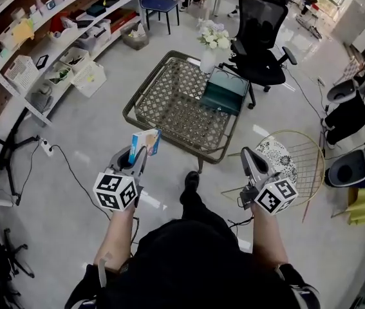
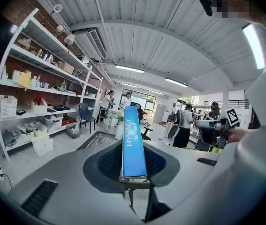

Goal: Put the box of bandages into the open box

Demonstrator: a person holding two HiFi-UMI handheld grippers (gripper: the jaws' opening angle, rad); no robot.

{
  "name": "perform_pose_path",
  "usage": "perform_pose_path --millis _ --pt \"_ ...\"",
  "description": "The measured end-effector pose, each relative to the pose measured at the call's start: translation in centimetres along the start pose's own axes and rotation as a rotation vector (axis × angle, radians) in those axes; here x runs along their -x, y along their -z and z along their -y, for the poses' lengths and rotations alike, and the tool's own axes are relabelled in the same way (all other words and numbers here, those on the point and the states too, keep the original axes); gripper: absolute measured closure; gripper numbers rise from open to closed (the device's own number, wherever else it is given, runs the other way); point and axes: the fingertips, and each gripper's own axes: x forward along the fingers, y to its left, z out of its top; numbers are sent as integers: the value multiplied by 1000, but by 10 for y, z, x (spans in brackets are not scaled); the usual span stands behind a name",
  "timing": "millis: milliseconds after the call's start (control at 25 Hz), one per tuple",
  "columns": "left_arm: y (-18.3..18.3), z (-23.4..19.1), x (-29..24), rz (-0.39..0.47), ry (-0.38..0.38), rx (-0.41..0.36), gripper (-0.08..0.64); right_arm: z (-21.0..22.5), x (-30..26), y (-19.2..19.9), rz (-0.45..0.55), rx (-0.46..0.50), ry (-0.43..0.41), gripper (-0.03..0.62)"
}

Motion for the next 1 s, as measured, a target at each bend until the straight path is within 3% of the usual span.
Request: perform_pose_path --millis 280,480,680,1000 --pt "-6 -64 -39 -11 -109 61 475 31 -97 -1 -19 -7 -94 583" --pt "-32 -87 -102 -56 -115 42 475 71 -160 -13 -23 -41 -122 583" --pt "-67 -74 -179 -58 -31 -17 475 113 -196 -27 -22 -46 -110 583" --pt "-69 -44 -268 -142 170 -57 475 163 -182 -26 -17 -84 71 583"
